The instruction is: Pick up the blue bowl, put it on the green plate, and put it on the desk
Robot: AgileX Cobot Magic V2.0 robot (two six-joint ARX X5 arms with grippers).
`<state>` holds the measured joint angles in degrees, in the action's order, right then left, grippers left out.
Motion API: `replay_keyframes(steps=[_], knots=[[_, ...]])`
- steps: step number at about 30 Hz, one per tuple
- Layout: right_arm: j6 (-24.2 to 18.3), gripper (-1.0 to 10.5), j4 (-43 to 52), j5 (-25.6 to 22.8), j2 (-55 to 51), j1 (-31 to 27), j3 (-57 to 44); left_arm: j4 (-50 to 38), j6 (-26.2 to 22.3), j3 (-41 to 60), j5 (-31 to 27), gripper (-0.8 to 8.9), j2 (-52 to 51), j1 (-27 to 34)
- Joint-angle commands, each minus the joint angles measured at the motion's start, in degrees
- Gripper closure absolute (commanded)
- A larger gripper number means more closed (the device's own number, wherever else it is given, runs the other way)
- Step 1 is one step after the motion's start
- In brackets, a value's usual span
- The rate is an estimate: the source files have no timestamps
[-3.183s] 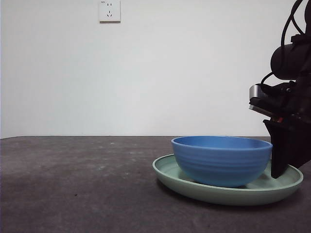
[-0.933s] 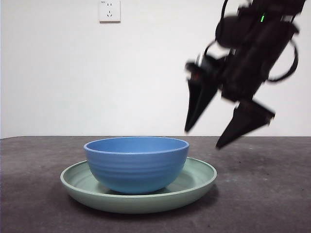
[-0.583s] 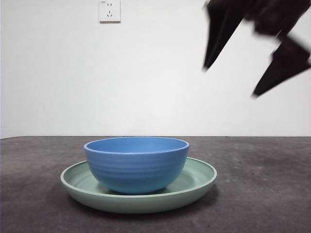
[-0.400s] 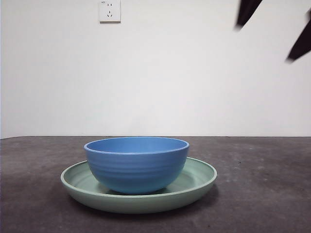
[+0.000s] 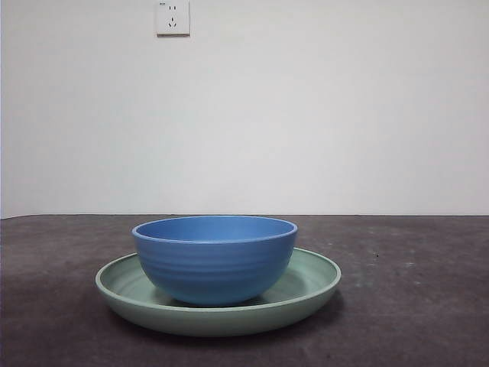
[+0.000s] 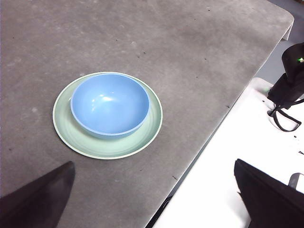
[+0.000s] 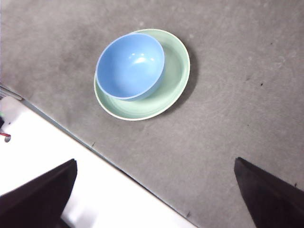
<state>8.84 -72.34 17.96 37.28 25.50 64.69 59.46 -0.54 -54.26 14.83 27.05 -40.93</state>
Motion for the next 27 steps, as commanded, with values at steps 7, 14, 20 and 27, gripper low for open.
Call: replay_keyframes(steps=[7, 14, 20, 27], knots=[[-0.5, 3.3, -4.5, 0.0, -6.8, 0.4, 1.0, -0.7, 0.1, -0.6, -0.2, 2.24, 0.1, -0.3], [-0.5, 3.3, -6.9, 0.0, -7.2, 0.4, 1.0, -0.7, 0.1, -0.6, -0.2, 2.3, 0.1, -0.3], [-0.6, 9.1, -6.8, 0.0, -7.2, 0.4, 1.0, -0.1, 0.2, -0.6, -0.2, 7.86, 0.1, -0.3], [-0.5, 9.1, -6.8, 0.0, -7.2, 0.4, 1.0, -0.6, 0.1, -0.6, -0.2, 7.94, 0.1, -0.3]])
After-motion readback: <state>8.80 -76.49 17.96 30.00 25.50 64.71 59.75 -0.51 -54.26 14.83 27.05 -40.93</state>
